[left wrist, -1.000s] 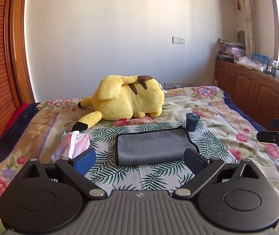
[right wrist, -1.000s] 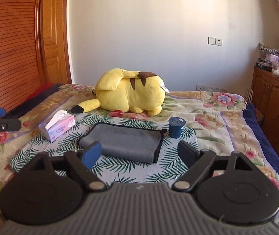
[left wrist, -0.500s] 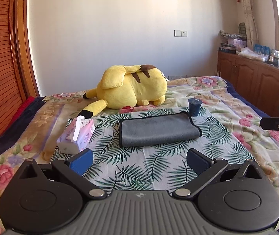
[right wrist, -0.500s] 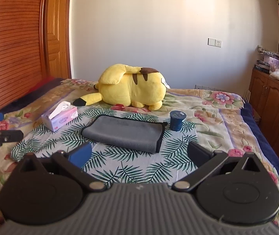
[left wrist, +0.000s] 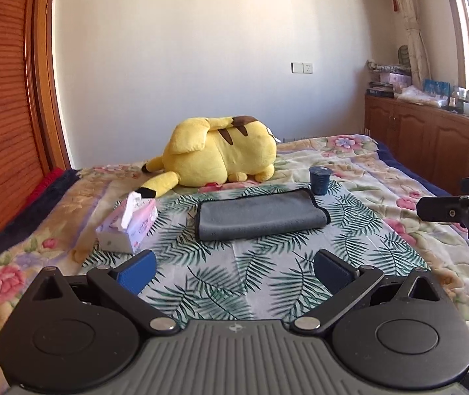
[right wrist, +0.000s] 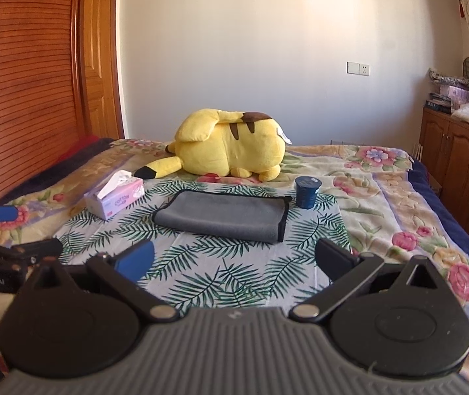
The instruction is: Fold towel
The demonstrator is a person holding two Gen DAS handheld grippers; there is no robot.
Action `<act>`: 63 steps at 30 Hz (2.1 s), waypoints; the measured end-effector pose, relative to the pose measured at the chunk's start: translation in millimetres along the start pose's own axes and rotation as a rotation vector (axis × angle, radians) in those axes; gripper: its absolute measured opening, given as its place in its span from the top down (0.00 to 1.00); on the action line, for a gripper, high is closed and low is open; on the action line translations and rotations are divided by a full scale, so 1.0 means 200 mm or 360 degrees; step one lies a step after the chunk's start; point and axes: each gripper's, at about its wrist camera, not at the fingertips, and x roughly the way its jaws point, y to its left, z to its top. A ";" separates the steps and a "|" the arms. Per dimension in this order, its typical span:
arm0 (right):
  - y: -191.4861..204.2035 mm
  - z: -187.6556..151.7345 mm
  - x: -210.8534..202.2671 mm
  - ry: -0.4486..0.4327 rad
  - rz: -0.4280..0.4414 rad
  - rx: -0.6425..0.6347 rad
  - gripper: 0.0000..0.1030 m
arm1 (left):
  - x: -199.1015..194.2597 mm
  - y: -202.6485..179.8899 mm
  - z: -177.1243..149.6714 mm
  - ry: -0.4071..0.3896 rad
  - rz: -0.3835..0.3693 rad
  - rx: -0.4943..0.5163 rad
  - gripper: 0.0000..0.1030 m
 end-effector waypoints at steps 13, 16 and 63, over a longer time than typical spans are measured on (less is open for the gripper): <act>0.02 -0.15 -0.05 0.0027 -0.0047 0.0033 0.00 | -0.04 -0.02 -0.13 0.0019 -0.0014 -0.0040 0.16; 0.02 -0.18 -0.05 0.0039 -0.0060 0.0035 0.00 | -0.03 -0.02 -0.16 0.0038 -0.0012 -0.0057 0.16; 0.00 -0.32 -0.08 -0.0205 -0.0203 0.0043 0.00 | -0.10 -0.01 -0.21 -0.0224 0.0022 -0.0057 0.16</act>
